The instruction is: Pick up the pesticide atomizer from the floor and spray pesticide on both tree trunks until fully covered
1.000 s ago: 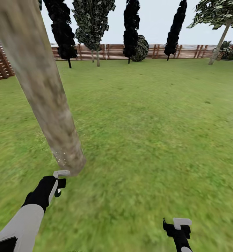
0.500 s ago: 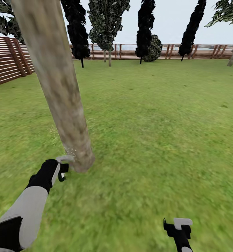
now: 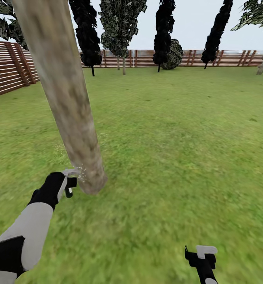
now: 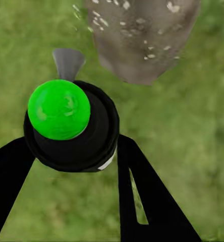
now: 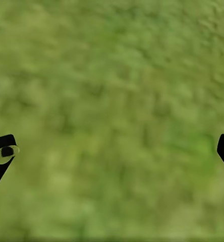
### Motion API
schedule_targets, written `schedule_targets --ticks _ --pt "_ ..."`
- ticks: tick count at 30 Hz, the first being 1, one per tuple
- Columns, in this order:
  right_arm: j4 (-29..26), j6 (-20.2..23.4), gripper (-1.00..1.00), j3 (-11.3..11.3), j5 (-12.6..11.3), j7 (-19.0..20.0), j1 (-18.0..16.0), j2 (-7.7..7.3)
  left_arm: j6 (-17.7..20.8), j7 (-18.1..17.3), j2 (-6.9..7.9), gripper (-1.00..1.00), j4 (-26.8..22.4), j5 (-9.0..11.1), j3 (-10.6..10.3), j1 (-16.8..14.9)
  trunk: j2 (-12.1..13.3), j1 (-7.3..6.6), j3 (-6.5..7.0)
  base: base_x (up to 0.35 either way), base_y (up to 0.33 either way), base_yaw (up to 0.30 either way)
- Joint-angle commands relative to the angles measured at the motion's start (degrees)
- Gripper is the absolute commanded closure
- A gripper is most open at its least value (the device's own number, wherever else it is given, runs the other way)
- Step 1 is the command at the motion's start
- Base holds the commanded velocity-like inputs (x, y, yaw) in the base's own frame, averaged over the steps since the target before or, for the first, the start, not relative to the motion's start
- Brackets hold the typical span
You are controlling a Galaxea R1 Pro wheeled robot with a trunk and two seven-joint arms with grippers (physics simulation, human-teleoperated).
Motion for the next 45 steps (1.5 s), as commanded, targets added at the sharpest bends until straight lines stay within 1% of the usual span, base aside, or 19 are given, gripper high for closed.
schedule_targets --ticks 1,2,3,4,5,6,8,11,12,22,30,42,45 --pt "0.1 -0.2 -1.00 -0.4 0.6 -0.1 0.0 0.01 3.1 0.0 -1.53 1.00 -0.1 -0.8 -1.5 -1.7 0.0 -0.01 -0.05 0.000 0.000 0.000" --pt "0.1 -0.2 -1.00 -0.4 0.6 -0.1 0.0 -0.02 5.4 0.0 -0.44 1.00 -0.1 -0.8 -2.0 -2.9 0.0 -0.01 -0.05 0.000 0.000 0.000" --pt "0.1 -0.2 -1.00 -0.4 0.6 -0.1 0.0 -0.03 5.7 -0.1 0.63 1.00 -0.1 -0.7 -2.0 -2.9 0.0 -0.01 -0.05 0.000 0.000 0.000" --pt "0.1 -0.2 -1.00 -0.4 0.6 -0.1 0.0 -0.04 5.8 -0.1 2.66 1.00 0.0 -0.6 -1.8 -2.9 0.0 -0.01 -0.05 0.000 0.000 0.000" --pt "0.1 -0.2 -1.00 -0.4 0.6 -0.1 0.0 -0.04 5.9 -0.1 3.80 1.00 0.0 -0.6 -1.8 -2.9 0.0 -0.01 -0.05 0.000 0.000 0.000" --pt "0.1 -0.2 -1.00 -0.4 0.6 -0.1 0.0 -0.04 5.8 -0.1 4.52 1.00 0.0 -0.6 -1.9 -2.7 0.0 -0.01 -0.05 0.000 0.000 0.000" --pt "0.1 -0.2 -1.00 -0.4 0.6 -0.1 0.0 -0.03 5.9 -0.1 4.38 1.00 -0.1 -0.7 -2.1 -2.4 0.0 -0.01 -0.05 0.000 0.000 0.000" --pt "0.1 -0.2 -1.00 -0.4 0.6 -0.1 0.0 -0.04 5.8 -0.1 3.21 1.00 -0.1 -0.7 -2.1 -2.4 0.0 -0.01 -0.05 0.000 -0.138 0.000" --pt "0.1 -0.2 -1.00 -0.4 0.6 -0.1 0.0 -0.02 5.8 -0.1 3.05 1.00 -0.1 -0.7 -2.1 -2.4 0.0 -0.01 -0.05 0.000 -0.249 0.000" --pt "0.1 -0.2 -1.00 -0.4 0.6 -0.1 0.0 0.02 5.8 0.0 2.98 1.00 -0.1 -0.7 -2.0 -2.8 0.0 -0.01 -0.05 0.004 -0.267 0.000" --pt "0.1 -0.2 -1.00 -0.4 0.6 -0.1 0.0 0.04 5.8 0.0 2.98 1.00 -0.2 -0.7 -2.0 -2.9 0.0 -0.01 -0.05 0.105 -0.269 0.009" --pt "0.1 -0.2 -1.00 -0.4 0.6 -0.1 0.0 0.05 5.8 0.0 2.98 1.00 -0.2 -0.7 -2.0 -2.8 0.0 -0.01 -0.05 0.072 -0.270 0.261" --pt "0.1 -0.2 -1.00 -0.4 0.6 -0.1 0.0 0.05 5.8 0.1 3.04 1.00 -0.2 -0.7 -1.7 -2.7 0.0 -0.01 -0.05 0.054 -0.275 0.276"
